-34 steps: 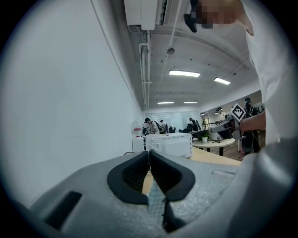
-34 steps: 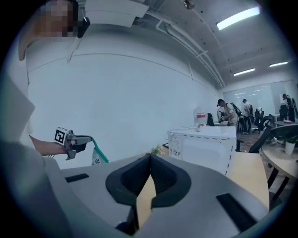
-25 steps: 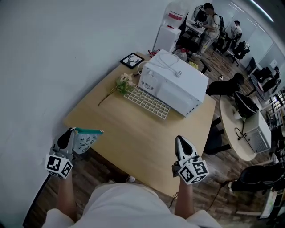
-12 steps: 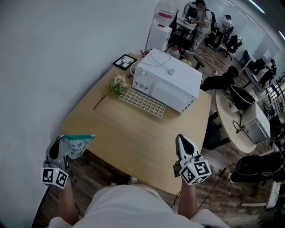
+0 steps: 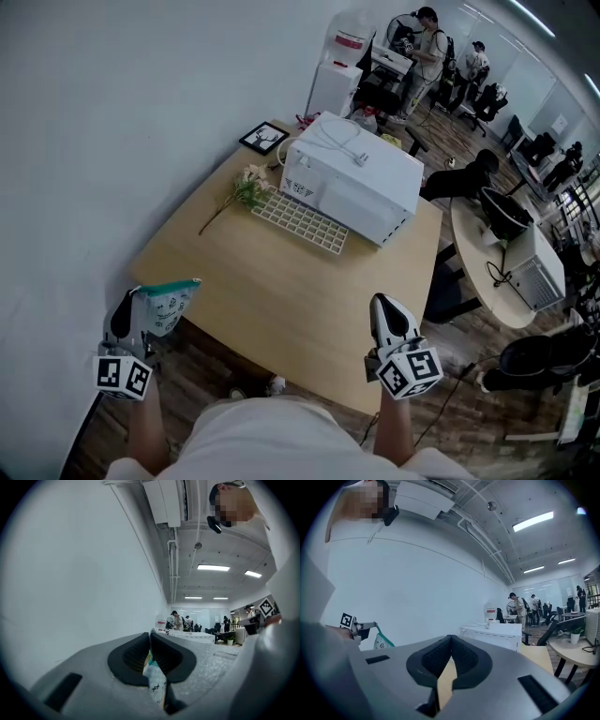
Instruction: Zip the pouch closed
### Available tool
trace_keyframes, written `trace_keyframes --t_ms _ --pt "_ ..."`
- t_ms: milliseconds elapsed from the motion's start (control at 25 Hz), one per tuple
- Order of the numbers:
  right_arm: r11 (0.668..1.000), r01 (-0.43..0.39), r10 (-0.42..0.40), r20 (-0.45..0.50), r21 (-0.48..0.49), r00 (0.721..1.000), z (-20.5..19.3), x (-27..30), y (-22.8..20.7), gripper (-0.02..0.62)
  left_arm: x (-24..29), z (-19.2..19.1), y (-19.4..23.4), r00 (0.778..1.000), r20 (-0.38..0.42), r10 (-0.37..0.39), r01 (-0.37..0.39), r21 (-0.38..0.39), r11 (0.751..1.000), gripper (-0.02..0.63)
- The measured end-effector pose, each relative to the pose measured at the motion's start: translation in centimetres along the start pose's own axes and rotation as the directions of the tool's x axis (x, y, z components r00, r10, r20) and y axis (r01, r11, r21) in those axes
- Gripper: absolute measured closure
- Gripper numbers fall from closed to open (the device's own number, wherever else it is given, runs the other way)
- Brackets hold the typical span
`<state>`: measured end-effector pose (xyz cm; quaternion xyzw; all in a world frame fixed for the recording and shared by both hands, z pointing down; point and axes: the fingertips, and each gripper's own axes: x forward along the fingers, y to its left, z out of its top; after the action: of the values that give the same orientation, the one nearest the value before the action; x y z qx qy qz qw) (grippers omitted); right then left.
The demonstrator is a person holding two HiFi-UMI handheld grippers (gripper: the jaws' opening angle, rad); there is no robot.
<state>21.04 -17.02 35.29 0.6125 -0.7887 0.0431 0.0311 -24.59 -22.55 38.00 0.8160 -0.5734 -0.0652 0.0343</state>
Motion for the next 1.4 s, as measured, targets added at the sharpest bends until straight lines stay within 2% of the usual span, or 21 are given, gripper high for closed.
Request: trace_keyframes --t_ms 280,960,1400 --pt "1.000 0.018 -0.018 0.016 0.000 1.000 -0.4 -1.1 0.1 0.595 -1.4 0.7 -0.3 0.999 0.040 -0.006 0.005 0.027 1.000 0.583" --pt "0.999 0.043 -0.043 0.039 0.017 0.998 -1.1 -4.7 0.2 0.595 -2.8 1.0 -3.3 0.998 0.049 -0.051 0.049 0.043 0.998 0.583" --pt "0.999 0.040 -0.040 -0.001 -0.001 0.999 -2.1 -6.0 0.7 0.595 -3.1 0.8 -5.2 0.994 0.045 -0.100 0.098 0.044 0.994 0.583"
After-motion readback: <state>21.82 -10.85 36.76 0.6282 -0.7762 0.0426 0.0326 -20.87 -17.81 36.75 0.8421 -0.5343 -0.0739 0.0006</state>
